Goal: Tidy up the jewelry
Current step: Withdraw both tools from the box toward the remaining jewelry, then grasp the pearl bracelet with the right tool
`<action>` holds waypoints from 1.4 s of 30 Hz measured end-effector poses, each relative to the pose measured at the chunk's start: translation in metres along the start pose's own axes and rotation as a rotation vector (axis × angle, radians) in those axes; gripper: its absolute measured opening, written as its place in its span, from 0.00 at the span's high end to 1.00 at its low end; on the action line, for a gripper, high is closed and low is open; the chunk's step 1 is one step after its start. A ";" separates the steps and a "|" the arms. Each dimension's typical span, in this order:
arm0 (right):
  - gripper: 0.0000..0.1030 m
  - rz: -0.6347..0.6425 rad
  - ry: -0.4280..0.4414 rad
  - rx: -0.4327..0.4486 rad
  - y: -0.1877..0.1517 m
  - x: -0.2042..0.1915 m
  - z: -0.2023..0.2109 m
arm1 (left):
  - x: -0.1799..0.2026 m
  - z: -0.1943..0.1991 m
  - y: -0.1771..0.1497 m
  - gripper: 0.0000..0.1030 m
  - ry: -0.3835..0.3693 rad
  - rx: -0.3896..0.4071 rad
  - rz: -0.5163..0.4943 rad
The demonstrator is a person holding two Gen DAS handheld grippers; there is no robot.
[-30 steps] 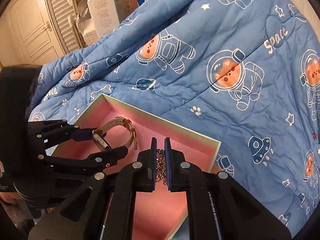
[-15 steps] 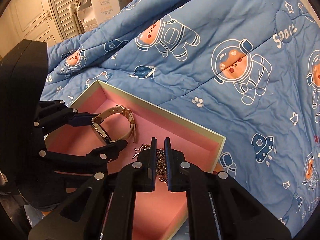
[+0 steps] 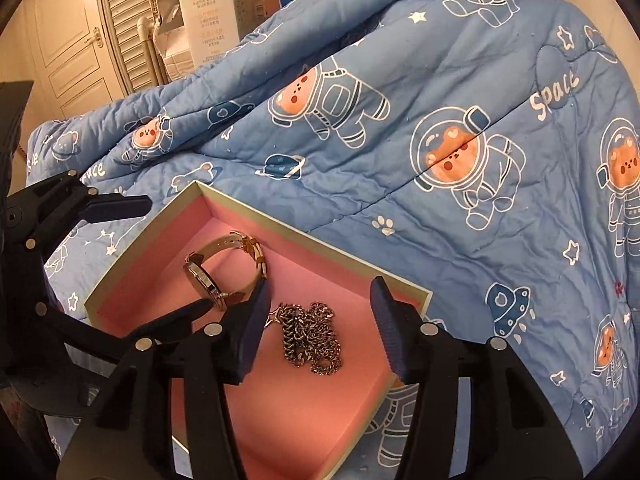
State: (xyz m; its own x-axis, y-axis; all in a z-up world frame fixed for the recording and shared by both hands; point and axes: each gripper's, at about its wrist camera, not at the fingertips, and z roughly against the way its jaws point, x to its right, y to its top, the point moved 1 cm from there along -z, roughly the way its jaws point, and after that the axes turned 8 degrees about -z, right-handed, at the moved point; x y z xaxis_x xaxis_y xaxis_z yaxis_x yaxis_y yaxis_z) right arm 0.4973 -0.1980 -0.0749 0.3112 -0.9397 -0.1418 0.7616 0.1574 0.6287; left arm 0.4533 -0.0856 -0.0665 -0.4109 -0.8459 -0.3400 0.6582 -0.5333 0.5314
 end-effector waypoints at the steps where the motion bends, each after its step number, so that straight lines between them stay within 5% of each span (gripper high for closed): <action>1: 0.47 -0.011 0.001 0.006 -0.001 0.001 0.003 | -0.005 0.004 -0.008 0.16 -0.008 0.009 0.022; 3: 0.35 -0.029 0.011 0.026 -0.005 0.002 0.013 | -0.012 0.016 -0.021 0.15 -0.046 0.040 0.082; 7: 0.34 -0.027 0.038 0.072 -0.026 -0.008 0.039 | -0.014 0.038 -0.059 0.08 -0.131 0.108 0.200; 10: 0.19 -0.034 0.054 0.104 -0.052 -0.017 0.059 | -0.008 0.053 -0.095 0.08 -0.170 0.119 0.260; 16: 0.19 -0.078 0.069 0.099 -0.105 -0.019 0.085 | 0.018 0.071 -0.149 0.08 -0.184 0.105 0.305; 28: 0.20 -0.167 0.068 0.056 -0.183 -0.019 0.108 | 0.053 0.093 -0.190 0.08 -0.221 0.105 0.335; 34: 0.53 -0.172 0.049 -0.009 -0.200 -0.022 0.101 | 0.070 0.102 -0.196 0.09 -0.252 0.125 0.341; 42: 0.73 -0.201 -0.004 -0.072 -0.205 -0.032 0.085 | 0.085 0.097 -0.192 0.28 -0.262 0.117 0.309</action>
State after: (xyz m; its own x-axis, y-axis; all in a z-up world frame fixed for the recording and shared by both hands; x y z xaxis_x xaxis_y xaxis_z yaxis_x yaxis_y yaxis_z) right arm 0.2827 -0.2258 -0.1341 0.1464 -0.9556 -0.2556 0.8469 -0.0125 0.5316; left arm 0.2306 -0.0554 -0.1219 -0.3620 -0.9309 0.0494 0.7055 -0.2389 0.6672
